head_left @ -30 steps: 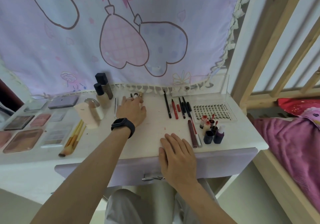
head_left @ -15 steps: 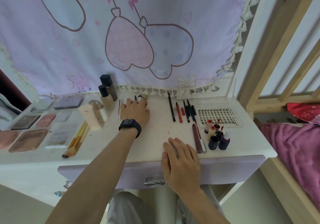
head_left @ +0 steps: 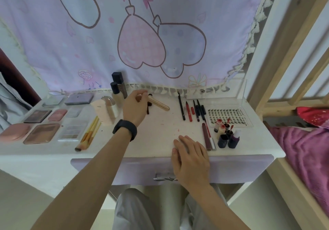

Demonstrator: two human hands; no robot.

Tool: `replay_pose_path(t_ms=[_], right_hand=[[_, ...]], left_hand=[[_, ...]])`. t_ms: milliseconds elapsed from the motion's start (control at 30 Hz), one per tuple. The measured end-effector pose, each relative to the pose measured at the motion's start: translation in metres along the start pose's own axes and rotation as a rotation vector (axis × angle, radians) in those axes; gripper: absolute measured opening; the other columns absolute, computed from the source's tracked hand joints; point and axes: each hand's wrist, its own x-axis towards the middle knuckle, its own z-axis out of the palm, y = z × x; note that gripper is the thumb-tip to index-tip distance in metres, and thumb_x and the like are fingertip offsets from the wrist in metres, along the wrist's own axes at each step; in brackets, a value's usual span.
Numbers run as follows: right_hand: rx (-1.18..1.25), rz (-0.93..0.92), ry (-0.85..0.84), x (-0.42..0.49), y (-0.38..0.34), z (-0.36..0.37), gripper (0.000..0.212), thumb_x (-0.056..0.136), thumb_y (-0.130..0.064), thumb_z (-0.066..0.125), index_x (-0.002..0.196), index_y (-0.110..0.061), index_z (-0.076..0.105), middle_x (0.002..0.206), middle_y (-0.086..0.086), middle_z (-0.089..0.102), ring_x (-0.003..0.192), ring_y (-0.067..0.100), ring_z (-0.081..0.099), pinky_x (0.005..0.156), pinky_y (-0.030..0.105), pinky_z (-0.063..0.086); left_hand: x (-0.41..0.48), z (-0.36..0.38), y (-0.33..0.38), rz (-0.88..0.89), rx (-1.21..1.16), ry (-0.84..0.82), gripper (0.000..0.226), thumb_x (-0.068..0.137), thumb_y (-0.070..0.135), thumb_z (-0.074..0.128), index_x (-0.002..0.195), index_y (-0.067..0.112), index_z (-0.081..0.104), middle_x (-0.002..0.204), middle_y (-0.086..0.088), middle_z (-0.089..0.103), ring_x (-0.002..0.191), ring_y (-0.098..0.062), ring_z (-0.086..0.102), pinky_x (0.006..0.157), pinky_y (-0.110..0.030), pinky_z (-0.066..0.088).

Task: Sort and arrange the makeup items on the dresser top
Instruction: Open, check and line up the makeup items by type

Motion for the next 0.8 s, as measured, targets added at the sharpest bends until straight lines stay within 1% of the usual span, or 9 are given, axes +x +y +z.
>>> replay_pose_path(t_ms=[100,167,200,267,333,433,600,700,800], right_hand=[[0.094,0.077,-0.111,0.008,-0.006,-0.013,0.028,0.095,-0.031,0.060,0.118,-0.019,0.071,0.128,-0.002,0.068,0.121,0.019,0.061,0.107,0.038,0.044],[0.258,0.241,-0.249,0.018,-0.009,-0.024,0.032,0.098,-0.041,0.057,0.127,-0.028,0.064,0.130,-0.013,0.064,0.124,0.011,0.055,0.110,0.031,0.036],[0.380,0.351,-0.309,0.024,-0.011,-0.030,0.035,0.099,-0.048,0.054,0.130,-0.033,0.059,0.127,-0.018,0.062,0.123,0.008,0.054,0.109,0.032,0.038],[0.616,0.519,-0.358,0.036,-0.015,-0.042,0.039,0.097,-0.061,0.049,0.129,-0.039,0.054,0.115,-0.025,0.064,0.112,0.005,0.058,0.098,0.032,0.047],[0.778,0.594,-0.348,0.047,-0.023,-0.052,0.038,0.092,-0.068,0.047,0.119,-0.043,0.056,0.097,-0.022,0.071,0.094,0.002,0.065,0.079,0.021,0.049],[0.915,0.660,-0.387,0.059,-0.033,-0.057,0.021,0.096,-0.051,0.056,0.109,-0.037,0.063,0.089,-0.015,0.075,0.070,0.003,0.067,0.064,0.019,0.050],[1.300,0.947,-0.419,0.057,-0.038,-0.051,0.018,0.095,-0.023,0.068,0.105,-0.009,0.073,0.087,0.009,0.075,0.064,0.011,0.061,0.060,0.021,0.054],[1.518,1.058,-0.417,0.053,-0.040,-0.048,0.026,0.094,-0.020,0.068,0.107,0.002,0.071,0.093,0.018,0.072,0.065,0.014,0.064,0.061,0.024,0.057],[1.449,1.065,-0.464,0.047,-0.043,-0.044,0.030,0.096,-0.025,0.066,0.112,0.001,0.069,0.098,0.017,0.076,0.063,0.014,0.065,0.057,0.024,0.056]], left_hand=[[-0.020,-0.021,-0.002,-0.082,-0.144,-0.068,0.022,0.101,0.030,0.054,0.116,0.022,0.068,0.094,0.004,0.070,0.079,-0.002,0.062,0.074,-0.024,0.049],[-0.034,-0.032,-0.004,-0.121,-0.210,-0.127,0.023,0.101,0.030,0.055,0.114,0.022,0.071,0.093,0.006,0.071,0.079,0.000,0.063,0.072,-0.023,0.049],[-0.040,-0.036,-0.005,-0.140,-0.239,-0.155,0.022,0.101,0.029,0.055,0.113,0.022,0.072,0.095,0.005,0.072,0.082,-0.004,0.063,0.072,-0.024,0.050],[-0.051,-0.042,-0.006,-0.160,-0.267,-0.208,0.021,0.101,0.028,0.055,0.110,0.023,0.073,0.101,0.001,0.073,0.087,-0.010,0.064,0.074,-0.026,0.051],[-0.059,-0.046,-0.006,-0.156,-0.264,-0.247,0.021,0.101,0.030,0.055,0.110,0.024,0.074,0.101,0.001,0.074,0.088,-0.011,0.065,0.073,-0.025,0.051],[-0.068,-0.048,-0.002,-0.149,-0.287,-0.252,0.021,0.099,0.032,0.057,0.110,0.026,0.074,0.097,0.004,0.074,0.084,-0.008,0.065,0.069,-0.021,0.050],[-0.080,-0.045,0.006,-0.170,-0.364,-0.213,0.024,0.094,0.041,0.063,0.111,0.027,0.073,0.096,0.006,0.074,0.083,-0.005,0.068,0.069,-0.020,0.052],[-0.092,-0.039,0.005,-0.173,-0.325,-0.350,0.023,0.093,0.042,0.064,0.107,0.029,0.076,0.098,0.006,0.075,0.091,-0.011,0.067,0.074,-0.024,0.052],[-0.103,-0.032,0.002,-0.124,-0.250,-0.407,0.023,0.096,0.038,0.061,0.107,0.024,0.075,0.096,0.007,0.076,0.092,-0.006,0.068,0.077,-0.021,0.049]])
